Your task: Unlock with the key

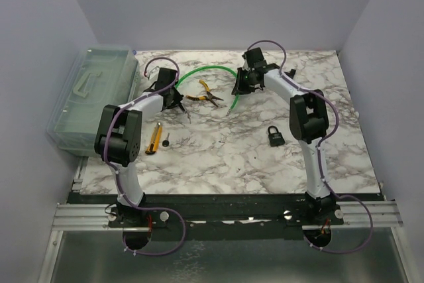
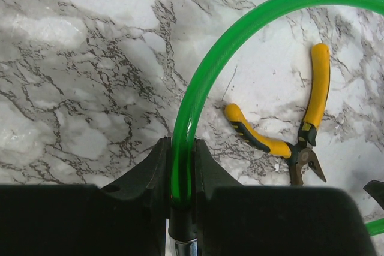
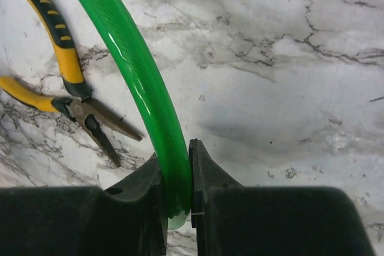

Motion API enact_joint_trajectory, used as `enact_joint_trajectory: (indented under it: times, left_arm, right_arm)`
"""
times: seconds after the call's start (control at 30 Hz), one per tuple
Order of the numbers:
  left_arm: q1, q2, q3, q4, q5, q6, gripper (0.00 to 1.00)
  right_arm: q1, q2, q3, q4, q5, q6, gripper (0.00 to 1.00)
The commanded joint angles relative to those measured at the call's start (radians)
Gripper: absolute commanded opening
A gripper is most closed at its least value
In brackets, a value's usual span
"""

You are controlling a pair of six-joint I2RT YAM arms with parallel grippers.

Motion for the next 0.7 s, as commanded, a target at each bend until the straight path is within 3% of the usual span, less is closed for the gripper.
enact_joint_trajectory:
  times: [0.0, 0.33, 0.53, 0.6, 0.67]
  left_arm:
    - [0.034, 0.062, 0.059, -0.019, -0.033, 0.017, 0.0]
    - [0.051, 0.132, 0.111, -0.021, -0.042, 0.036, 0.0]
    - [0.056, 0.149, 0.123, -0.019, -0.013, 0.046, 0.01]
    - [0.056, 0.151, 0.13, -0.019, 0.004, 0.05, 0.13]
    - [0.055, 0.145, 0.132, -0.019, 0.014, 0.054, 0.33]
  right_arm:
    - [-0.046, 0.067, 0.085, -0.029, 0.077, -0.008, 0.18]
    - [-0.066, 0.169, 0.217, -0.051, 0.056, -0.002, 0.37]
    - [-0.069, 0.161, 0.212, -0.042, 0.036, 0.002, 0.39]
    - [-0.069, 0.147, 0.196, -0.037, 0.027, 0.004, 0.4]
    - [-0.07, 0.123, 0.174, -0.031, 0.018, 0.007, 0.4]
